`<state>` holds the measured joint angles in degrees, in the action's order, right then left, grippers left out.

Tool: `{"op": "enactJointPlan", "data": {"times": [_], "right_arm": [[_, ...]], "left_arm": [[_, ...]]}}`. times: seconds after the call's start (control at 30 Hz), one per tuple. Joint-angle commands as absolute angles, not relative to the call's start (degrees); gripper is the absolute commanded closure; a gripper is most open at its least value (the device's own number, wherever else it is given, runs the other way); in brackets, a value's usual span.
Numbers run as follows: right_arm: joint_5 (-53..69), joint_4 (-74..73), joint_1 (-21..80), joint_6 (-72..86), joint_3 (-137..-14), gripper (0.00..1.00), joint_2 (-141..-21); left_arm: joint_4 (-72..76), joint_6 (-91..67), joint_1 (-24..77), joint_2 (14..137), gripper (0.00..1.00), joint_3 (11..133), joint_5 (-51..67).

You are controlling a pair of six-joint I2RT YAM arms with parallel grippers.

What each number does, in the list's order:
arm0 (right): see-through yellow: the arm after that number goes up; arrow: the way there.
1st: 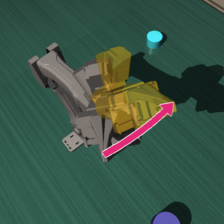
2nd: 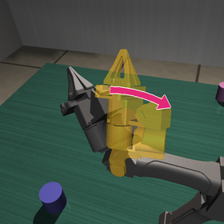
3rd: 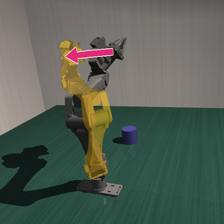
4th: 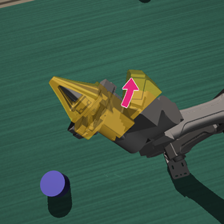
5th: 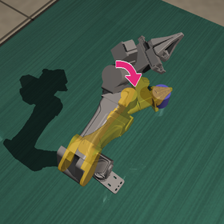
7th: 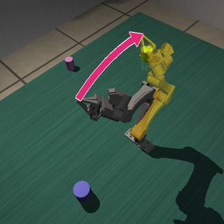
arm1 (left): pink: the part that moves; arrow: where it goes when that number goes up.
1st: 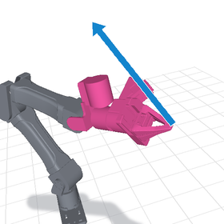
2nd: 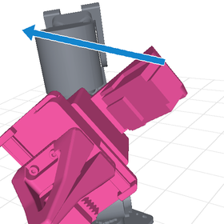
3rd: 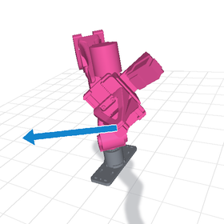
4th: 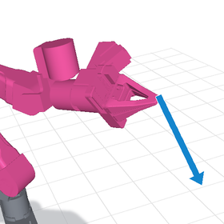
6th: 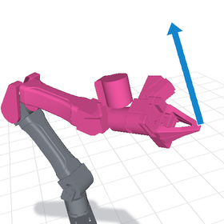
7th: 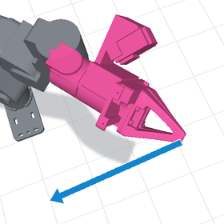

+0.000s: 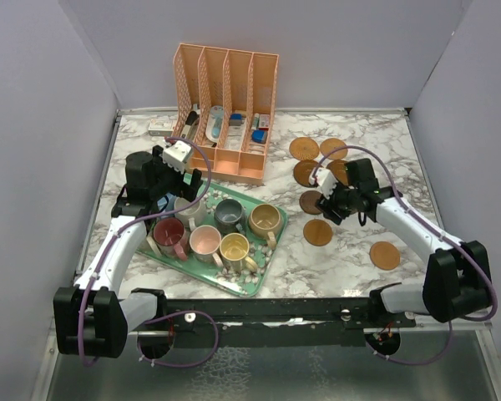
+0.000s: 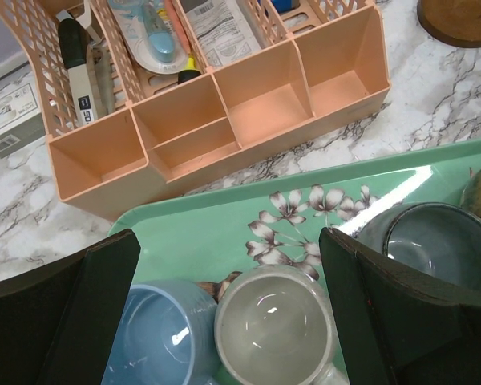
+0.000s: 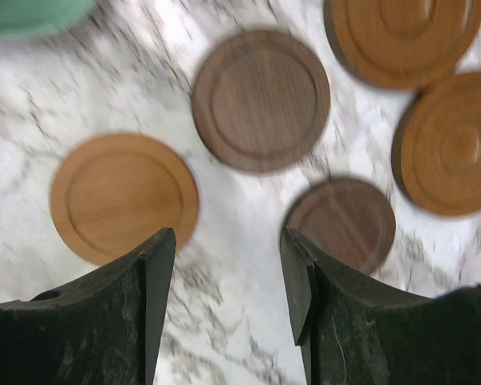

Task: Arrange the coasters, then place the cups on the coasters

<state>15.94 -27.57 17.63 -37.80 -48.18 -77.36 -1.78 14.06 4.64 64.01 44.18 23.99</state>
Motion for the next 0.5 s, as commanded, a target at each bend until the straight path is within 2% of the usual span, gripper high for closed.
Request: {"op": "enactJointPlan", "data": {"times": [0.0,0.27,0.47], "right_arm": [[15.5,-35.8,10.5,-41.6,-45.8,0.44,-73.2],[17.1,-43.7,-7.8,-52.2,-43.3,0.44,-69.3],[15.0,-45.3,-15.4,-58.0,-41.0,0.44,-71.5]], "left_arm": [[-0.9,14.2,4.9,62.2,0.01,44.0,26.1],[-1.1,15.0,4.9,61.5,0.01,44.1,26.5],[-1.8,15.9,5.0,61.2,0.01,44.2,26.6]]}}
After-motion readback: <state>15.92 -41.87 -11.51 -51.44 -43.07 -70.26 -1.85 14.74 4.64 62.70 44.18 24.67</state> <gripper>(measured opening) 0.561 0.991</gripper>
